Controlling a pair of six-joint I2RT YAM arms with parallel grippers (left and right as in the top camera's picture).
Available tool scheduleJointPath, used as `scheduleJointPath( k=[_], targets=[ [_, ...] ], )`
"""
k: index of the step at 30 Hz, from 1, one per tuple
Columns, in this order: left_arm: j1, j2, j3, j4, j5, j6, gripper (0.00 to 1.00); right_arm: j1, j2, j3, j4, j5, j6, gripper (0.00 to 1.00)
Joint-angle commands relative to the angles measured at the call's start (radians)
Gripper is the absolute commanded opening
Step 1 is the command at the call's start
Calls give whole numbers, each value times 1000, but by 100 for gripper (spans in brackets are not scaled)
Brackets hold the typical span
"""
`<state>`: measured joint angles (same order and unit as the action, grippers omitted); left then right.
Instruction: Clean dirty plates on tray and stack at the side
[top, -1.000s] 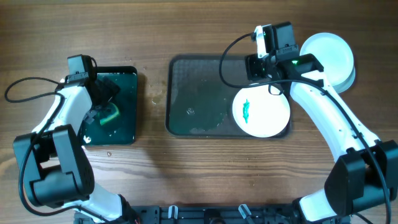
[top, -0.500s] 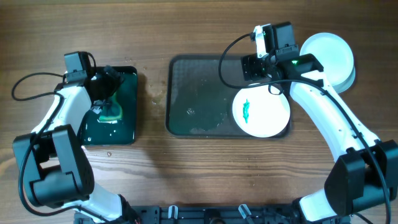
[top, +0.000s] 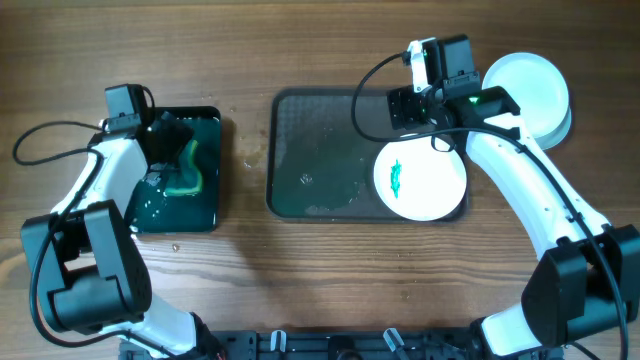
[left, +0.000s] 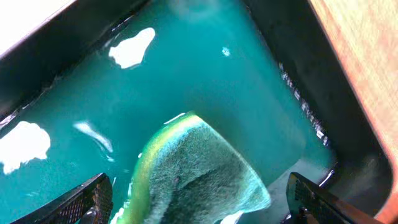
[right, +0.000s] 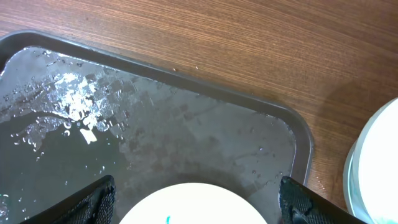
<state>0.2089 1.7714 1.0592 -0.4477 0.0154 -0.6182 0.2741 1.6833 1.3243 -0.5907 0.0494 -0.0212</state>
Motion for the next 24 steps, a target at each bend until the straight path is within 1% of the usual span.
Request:
scheduleJointPath(
  k=[1, 3, 4, 5, 7, 11, 13, 15, 17, 18, 19, 21, 22, 24],
  targets=[
    [-9, 12, -2, -11, -6, 318, 87, -1, 13, 7, 1, -5, -2, 84],
    [-8, 12, -2, -6, 50, 487, 94, -1, 13, 7, 2, -5, -2, 84],
    [-9, 12, -2, -3, 87, 544, 100, -1, 13, 7, 2, -5, -2, 84],
    [-9, 13, -2, 1, 127, 600, 100, -1, 13, 7, 2, -5, -2, 84],
    [-9, 23, -2, 2, 145, 636, 100, -1, 13, 7, 2, -5, -2, 85],
    [-9, 97, -2, -62, 139, 651, 100, -1, 13, 7, 2, -5, -2, 85],
    [-9, 127, -2, -75, 99, 668, 89, -2, 13, 7, 3, -5, -4, 85],
    [-9, 131, -2, -84, 53, 667, 81, -2, 13, 7, 2, -5, -5, 86],
    [-9, 130, -2, -84, 21, 666, 63, -1, 13, 7, 3, -5, -5, 86],
    [-9, 130, -2, -84, 16, 666, 48, -1, 13, 7, 3, -5, -5, 86],
    [-9, 130, 0, -84, 17, 666, 38, -1, 13, 7, 3, -5, -5, 85],
    [-9, 129, 6, -85, 17, 663, 11, -1, 13, 7, 3, -5, -5, 86],
    [-9, 124, 16, -93, 16, 650, 4, -1, 13, 7, 3, -5, -5, 85],
    [-9, 106, 40, -117, 17, 603, 4, -2, 13, 7, 3, -5, -5, 86]
  ],
)
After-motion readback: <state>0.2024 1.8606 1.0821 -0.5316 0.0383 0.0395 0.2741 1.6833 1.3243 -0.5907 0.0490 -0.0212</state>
